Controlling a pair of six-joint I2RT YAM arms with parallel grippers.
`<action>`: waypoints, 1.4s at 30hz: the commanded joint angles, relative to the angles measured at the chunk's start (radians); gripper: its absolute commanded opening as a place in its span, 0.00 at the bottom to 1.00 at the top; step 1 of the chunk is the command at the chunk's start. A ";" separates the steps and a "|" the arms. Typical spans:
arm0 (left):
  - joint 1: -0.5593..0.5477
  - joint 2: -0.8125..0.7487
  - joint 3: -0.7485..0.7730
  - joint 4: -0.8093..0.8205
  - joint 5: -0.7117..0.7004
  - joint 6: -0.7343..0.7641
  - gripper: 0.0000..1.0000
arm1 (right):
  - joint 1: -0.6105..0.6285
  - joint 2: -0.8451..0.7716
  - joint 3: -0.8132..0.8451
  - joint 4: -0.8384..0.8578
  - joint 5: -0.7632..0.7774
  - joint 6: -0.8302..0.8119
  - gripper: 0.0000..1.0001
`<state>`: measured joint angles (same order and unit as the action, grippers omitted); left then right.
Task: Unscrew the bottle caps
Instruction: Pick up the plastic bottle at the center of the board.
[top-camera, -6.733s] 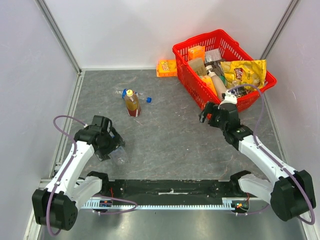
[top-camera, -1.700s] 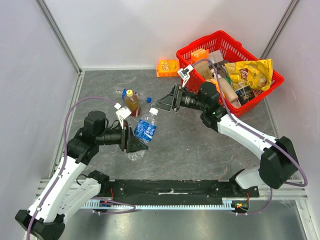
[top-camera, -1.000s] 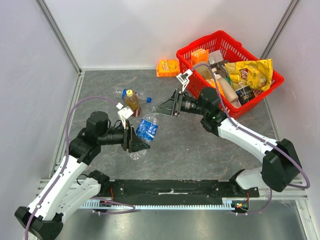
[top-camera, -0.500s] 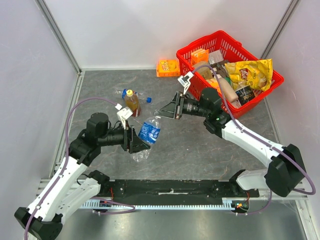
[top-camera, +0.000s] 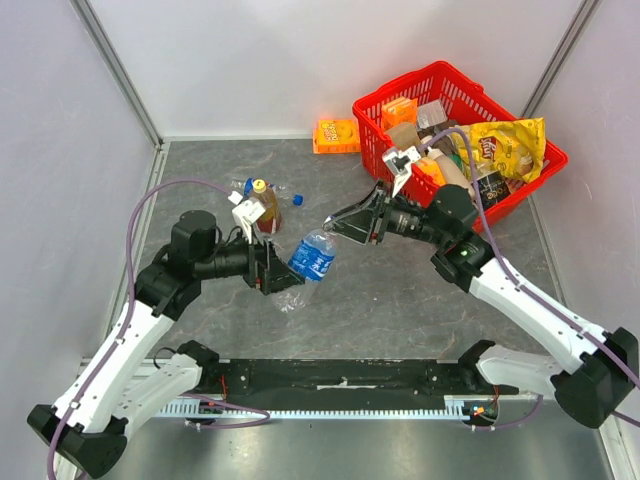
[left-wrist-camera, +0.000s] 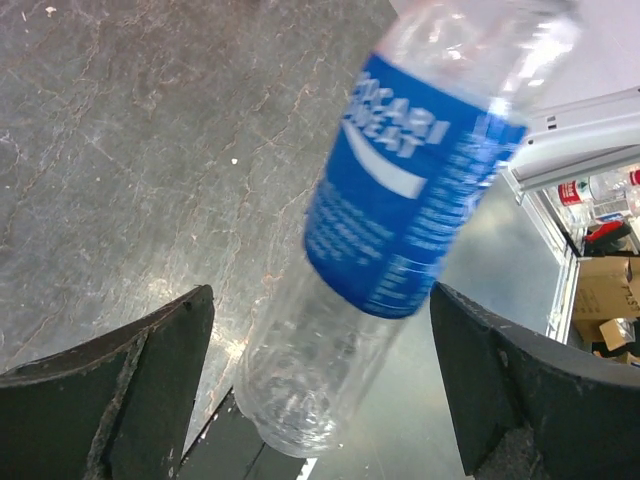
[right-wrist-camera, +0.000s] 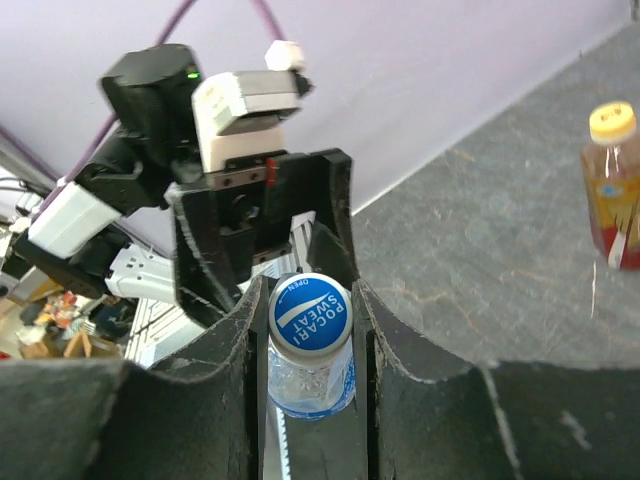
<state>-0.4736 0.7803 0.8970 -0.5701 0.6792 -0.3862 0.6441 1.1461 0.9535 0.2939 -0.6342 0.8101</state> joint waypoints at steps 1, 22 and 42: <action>-0.005 0.023 0.068 -0.007 0.014 0.075 0.93 | 0.002 -0.055 0.008 0.105 -0.054 -0.113 0.00; -0.007 0.080 0.129 0.101 0.252 0.130 0.86 | 0.002 -0.039 0.157 0.132 -0.059 -0.123 0.00; -0.005 0.063 0.111 0.098 0.188 0.121 0.56 | 0.002 -0.011 0.140 0.159 -0.016 -0.051 0.14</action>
<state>-0.4782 0.8600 0.9848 -0.4549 0.8883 -0.2882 0.6441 1.1461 1.0698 0.4305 -0.6769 0.7830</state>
